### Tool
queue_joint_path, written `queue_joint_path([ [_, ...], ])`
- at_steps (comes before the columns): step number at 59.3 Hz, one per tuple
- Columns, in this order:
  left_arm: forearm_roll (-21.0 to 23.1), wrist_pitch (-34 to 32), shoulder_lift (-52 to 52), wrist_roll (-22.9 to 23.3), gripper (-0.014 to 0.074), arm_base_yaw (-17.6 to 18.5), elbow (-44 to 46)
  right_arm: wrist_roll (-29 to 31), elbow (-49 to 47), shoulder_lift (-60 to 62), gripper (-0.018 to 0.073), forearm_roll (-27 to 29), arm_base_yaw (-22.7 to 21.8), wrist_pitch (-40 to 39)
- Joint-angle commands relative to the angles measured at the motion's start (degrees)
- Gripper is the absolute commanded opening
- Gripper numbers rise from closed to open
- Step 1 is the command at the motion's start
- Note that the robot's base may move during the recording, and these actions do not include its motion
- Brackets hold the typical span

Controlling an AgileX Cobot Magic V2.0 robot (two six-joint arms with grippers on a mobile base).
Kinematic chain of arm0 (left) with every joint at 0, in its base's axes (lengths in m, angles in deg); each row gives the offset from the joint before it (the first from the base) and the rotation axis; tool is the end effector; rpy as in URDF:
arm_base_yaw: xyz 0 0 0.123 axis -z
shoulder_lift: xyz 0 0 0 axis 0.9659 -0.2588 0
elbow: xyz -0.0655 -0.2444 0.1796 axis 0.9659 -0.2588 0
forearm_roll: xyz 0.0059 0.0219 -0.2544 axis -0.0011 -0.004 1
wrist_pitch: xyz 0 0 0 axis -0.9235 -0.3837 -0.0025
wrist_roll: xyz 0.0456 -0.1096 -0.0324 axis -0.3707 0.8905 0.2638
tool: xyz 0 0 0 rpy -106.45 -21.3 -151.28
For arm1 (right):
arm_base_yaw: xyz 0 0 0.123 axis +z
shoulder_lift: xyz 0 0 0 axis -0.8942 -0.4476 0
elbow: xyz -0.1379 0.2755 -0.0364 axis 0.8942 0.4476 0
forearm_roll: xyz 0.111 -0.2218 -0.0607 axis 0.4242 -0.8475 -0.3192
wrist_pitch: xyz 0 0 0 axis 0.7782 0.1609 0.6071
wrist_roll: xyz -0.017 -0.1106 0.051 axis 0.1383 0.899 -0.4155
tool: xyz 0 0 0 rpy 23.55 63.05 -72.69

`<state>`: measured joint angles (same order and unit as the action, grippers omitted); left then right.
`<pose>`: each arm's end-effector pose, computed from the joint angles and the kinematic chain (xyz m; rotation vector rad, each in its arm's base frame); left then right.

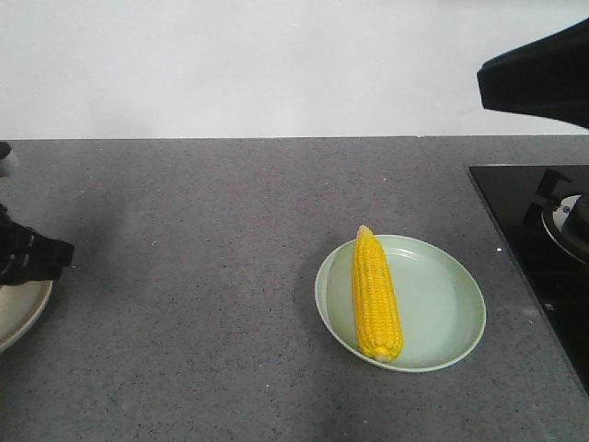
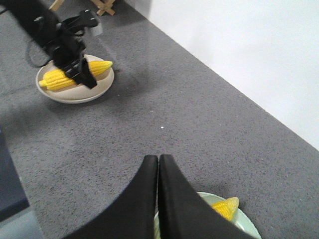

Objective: Distribute corn equally
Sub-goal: 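Open the left gripper and lift it off the white plate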

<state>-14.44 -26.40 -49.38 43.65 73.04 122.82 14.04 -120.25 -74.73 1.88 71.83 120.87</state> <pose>0.2774 -0.0267 0.2769 0.2407 2.6088 -0.3347 0.1709 0.1006 0.4933 -0.9264 1.8208 0.5179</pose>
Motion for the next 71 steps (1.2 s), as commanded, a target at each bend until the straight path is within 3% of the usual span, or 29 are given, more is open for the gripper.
queue_joint_path([
  [1,18.5,-6.7,7.7,-13.6,-0.0009,-0.1,-7.4,0.6,5.3,3.1,-0.0006,1.3,-0.4,-9.2],
  [5,28.8,-7.8,12.4,-22.4,-0.0008,-0.1,-12.8,1.7,12.2,5.9,-0.0006,1.3,-0.4,-14.1],
  [12,45.1,-8.4,20.6,-42.4,-0.0008,-0.1,-23.1,4.8,25.3,11.7,-0.0006,1.5,-0.4,-22.4],
  [19,56.4,-7.9,27.3,-54.7,-0.0008,-0.1,-29.8,5.9,37.4,17.2,-0.0006,1.7,-0.4,-29.1],
  [24,60.9,-8.0,30.8,-59.3,-0.0008,-0.1,-33.5,5.9,44.5,20.3,-0.0006,2.0,-0.4,-33.0],
  [37,62.3,-8.5,33.2,-60.4,-0.0008,-0.1,-35.1,5.9,54.4,25.6,-0.0006,2.1,-0.4,-40.0],
  [71,63.4,-5.9,33.2,-60.4,-0.0008,-0.1,-35.1,5.9,54.5,26.0,-0.0006,2.3,-0.4,-39.8],
])
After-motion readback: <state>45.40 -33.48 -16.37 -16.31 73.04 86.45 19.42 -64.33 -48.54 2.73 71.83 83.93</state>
